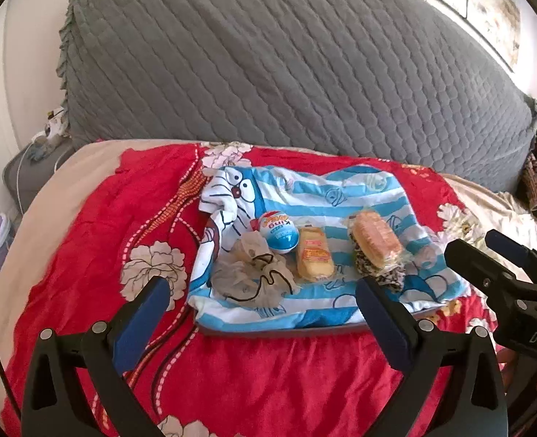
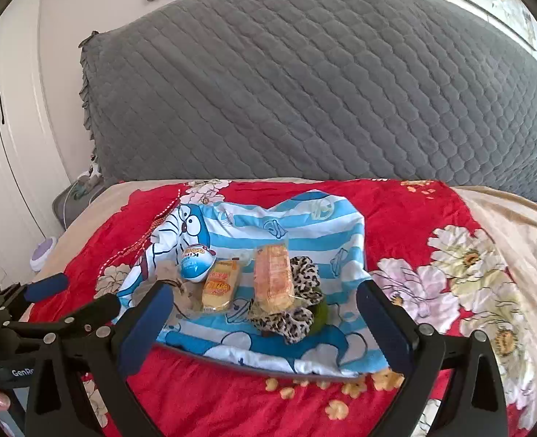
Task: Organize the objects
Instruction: 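Withdraw both open tools back from the tray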
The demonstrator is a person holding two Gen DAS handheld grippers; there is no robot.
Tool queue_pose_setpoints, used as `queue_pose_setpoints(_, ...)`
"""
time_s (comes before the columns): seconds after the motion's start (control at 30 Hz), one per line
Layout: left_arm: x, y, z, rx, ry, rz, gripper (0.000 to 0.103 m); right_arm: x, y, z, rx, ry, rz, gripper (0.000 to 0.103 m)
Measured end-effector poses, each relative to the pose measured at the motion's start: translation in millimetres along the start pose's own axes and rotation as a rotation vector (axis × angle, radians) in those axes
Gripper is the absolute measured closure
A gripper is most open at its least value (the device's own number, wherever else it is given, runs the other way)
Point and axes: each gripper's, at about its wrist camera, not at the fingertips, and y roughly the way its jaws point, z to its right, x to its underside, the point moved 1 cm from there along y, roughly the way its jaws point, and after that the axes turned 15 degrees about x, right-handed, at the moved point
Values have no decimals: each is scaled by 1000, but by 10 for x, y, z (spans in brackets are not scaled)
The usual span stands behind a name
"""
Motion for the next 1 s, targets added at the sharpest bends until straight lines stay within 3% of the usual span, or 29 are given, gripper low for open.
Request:
queue_pose_setpoints(0.53, 254, -643, 376, 64, 12, 12, 1, 139, -934, 77, 8, -19, 25, 1)
queue_pose_setpoints(1.0, 669, -974, 576, 81, 43, 8, 1, 773, -1351, 195, 97, -12, 62, 1)
